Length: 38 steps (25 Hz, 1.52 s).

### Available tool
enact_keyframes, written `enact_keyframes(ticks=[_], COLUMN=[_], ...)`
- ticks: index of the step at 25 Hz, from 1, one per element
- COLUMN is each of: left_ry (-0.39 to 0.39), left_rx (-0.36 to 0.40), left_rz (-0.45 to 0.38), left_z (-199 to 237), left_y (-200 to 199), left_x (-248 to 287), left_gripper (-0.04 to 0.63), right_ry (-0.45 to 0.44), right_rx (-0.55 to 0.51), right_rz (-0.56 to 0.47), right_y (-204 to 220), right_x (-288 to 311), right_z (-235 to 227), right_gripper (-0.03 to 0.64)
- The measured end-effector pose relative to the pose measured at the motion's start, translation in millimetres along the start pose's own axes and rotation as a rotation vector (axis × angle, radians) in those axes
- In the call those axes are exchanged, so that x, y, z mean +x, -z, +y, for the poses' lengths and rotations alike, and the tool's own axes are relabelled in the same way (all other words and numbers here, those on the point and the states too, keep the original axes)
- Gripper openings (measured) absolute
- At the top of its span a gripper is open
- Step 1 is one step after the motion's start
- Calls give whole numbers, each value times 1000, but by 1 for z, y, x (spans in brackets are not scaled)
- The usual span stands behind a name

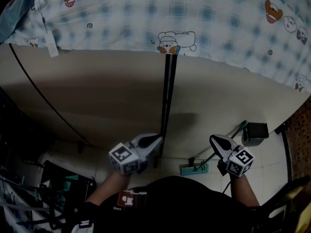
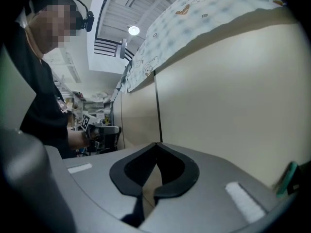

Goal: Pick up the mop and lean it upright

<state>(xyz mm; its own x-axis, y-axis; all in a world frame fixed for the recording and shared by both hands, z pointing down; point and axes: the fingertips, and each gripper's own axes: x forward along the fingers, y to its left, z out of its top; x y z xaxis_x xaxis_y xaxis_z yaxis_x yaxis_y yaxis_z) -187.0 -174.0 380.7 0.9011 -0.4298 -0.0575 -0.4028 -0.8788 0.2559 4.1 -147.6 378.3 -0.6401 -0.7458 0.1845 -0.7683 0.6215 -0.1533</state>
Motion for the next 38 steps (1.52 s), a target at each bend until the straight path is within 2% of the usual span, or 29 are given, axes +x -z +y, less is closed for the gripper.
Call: enact_keyframes(ticks=[4, 8, 13, 16, 19, 23, 32, 36, 38], left_ry=[-4, -26, -67, -66, -59, -43, 30, 43, 40], left_rx=[18, 21, -7, -32, -31, -32, -18, -32, -42], left_rz=[15, 21, -16, 10, 40, 52, 99, 119, 137], left_z=[-19, -63, -128, -164, -182, -184, -156, -144, -140], left_y=[13, 17, 42, 62, 75, 78, 76, 95, 104], left_x=[30, 82, 167, 212, 236, 243, 239, 237, 237], left_gripper=[0, 0, 0, 0, 0, 0, 0, 0, 0], right_ry=[-27, -68, -135, -141, -148, -127, -27, -14, -18], right_rx=[7, -18, -72, -87, -68, -33, 58, 53, 73], right_rz=[-30, -40, 19, 44, 47, 40, 18, 69, 117], right_y=[-6, -2, 9, 13, 18, 24, 36, 76, 108], right_x=[-26, -69, -144, -178, -197, -201, -175, -160, -152], right_z=[-18, -56, -115, -148, -165, -175, -176, -176, -174], right_gripper=[15, 15, 15, 14, 15, 15, 15, 17, 61])
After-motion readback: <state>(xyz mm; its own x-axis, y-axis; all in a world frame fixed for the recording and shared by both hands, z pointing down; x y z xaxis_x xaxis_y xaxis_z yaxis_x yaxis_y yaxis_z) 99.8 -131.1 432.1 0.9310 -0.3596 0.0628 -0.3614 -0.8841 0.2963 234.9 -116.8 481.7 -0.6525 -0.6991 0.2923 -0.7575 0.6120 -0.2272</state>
